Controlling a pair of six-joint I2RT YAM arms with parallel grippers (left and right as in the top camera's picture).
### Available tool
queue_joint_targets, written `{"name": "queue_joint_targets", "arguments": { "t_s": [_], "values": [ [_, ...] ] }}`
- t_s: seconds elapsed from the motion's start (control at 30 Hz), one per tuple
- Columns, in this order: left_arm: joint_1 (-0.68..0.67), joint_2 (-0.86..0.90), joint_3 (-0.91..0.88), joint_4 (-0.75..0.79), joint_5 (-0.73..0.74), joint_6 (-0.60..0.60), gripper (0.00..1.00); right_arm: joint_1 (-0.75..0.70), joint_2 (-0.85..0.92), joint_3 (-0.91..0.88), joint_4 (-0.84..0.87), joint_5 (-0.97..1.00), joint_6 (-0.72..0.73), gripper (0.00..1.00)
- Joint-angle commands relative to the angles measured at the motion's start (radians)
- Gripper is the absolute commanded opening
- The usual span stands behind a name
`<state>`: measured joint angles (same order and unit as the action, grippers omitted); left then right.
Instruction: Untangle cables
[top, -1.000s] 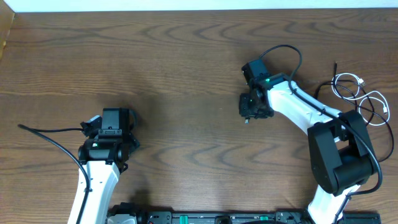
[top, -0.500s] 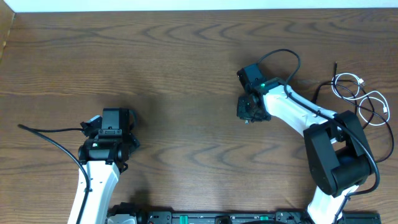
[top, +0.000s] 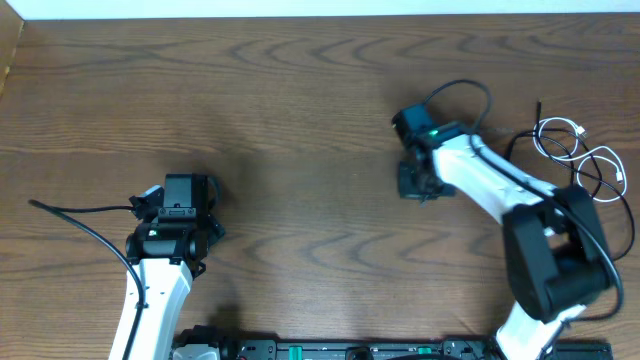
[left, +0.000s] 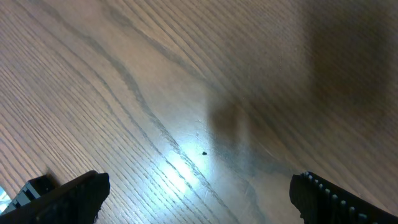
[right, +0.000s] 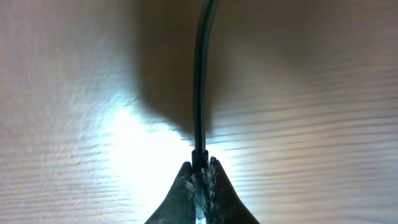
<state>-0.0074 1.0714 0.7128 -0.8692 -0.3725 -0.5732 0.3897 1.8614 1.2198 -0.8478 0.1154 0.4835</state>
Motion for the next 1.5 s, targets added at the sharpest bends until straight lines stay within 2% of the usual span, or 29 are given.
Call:
{"name": "queue_joint_targets", "arguments": {
  "t_s": [0.0, 0.23, 0.4, 0.63, 0.83, 1.03, 1.27, 1.33, 1.37, 1.47],
  "values": [
    [0.004, 0.0, 0.006, -0.005, -0.02, -0.008, 0.98, -0.052, -0.144, 0.052, -0.005, 0.16, -0.03, 0.01],
    [0.004, 0.0, 0.006, -0.005, -0.02, -0.008, 0.98, -0.187, -0.345, 0.052, -0.004, 0.319, -0.04, 0.01],
    [0.004, 0.0, 0.006, -0.005, -0.02, -0.008, 0.98, -0.334, -0.433, 0.052, 0.009, 0.377, -0.04, 0.01],
    [0.004, 0.0, 0.006, -0.005, -0.02, -0.008, 0.98, -0.554, -0.417, 0.05, 0.051, 0.375, -0.04, 0.01],
    [0.004, 0.0, 0.006, -0.005, -0.02, -0.008, 0.98, -0.683, -0.385, 0.045, 0.05, 0.367, -0.04, 0.01],
    [0.004, 0.0, 0.006, -0.005, -0.02, -0.008, 0.98, -0.752, -0.362, 0.042, 0.046, 0.294, -0.04, 0.01],
    [0.004, 0.0, 0.006, -0.005, -0.02, -0.008, 0.98, -0.764, -0.321, 0.042, 0.048, 0.266, -0.04, 0.01],
    [0.004, 0.0, 0.006, -0.005, -0.02, -0.008, 0.98, -0.764, -0.307, 0.042, 0.051, 0.261, -0.041, 0.05],
    [0.004, 0.0, 0.006, -0.005, -0.02, -0.008, 0.98, -0.764, -0.301, 0.042, 0.052, 0.253, -0.046, 0.12],
    [0.004, 0.0, 0.006, -0.005, -0.02, -0.008, 0.98, -0.764, -0.28, 0.042, 0.054, 0.22, -0.064, 0.44]
  ]
}}
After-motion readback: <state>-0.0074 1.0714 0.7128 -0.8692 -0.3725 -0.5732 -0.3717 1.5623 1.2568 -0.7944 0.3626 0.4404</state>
